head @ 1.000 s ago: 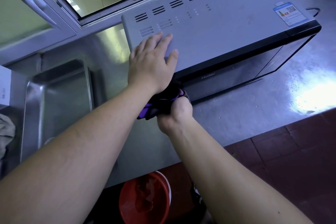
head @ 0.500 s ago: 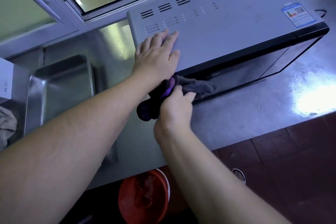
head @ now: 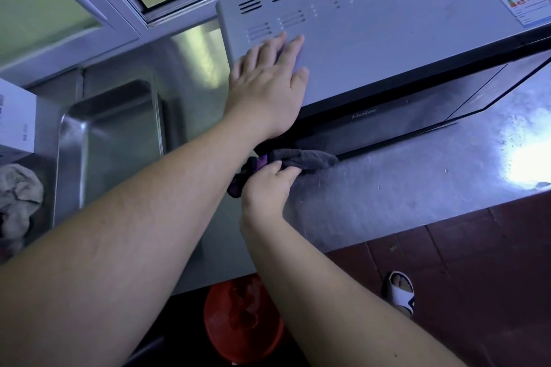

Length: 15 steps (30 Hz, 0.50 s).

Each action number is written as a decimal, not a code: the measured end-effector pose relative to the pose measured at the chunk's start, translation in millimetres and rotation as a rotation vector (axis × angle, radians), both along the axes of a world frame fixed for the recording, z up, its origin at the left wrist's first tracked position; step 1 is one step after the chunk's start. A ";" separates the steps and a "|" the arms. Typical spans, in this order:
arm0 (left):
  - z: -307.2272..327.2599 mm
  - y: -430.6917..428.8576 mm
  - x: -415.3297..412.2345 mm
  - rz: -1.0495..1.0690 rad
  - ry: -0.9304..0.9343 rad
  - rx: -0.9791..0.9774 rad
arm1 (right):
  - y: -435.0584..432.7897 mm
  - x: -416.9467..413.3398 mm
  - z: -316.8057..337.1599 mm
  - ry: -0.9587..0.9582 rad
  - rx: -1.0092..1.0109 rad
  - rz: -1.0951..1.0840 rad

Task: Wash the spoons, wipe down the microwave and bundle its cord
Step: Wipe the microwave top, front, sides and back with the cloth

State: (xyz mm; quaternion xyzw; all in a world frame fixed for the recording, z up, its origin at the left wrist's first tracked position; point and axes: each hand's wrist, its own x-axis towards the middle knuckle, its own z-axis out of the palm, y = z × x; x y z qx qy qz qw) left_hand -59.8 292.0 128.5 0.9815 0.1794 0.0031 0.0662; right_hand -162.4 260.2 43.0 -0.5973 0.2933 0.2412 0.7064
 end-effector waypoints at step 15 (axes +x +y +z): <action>-0.2 -0.3 -2.7 -0.003 -0.030 0.024 | -64.0 75.3 -36.2 0.476 0.397 -0.318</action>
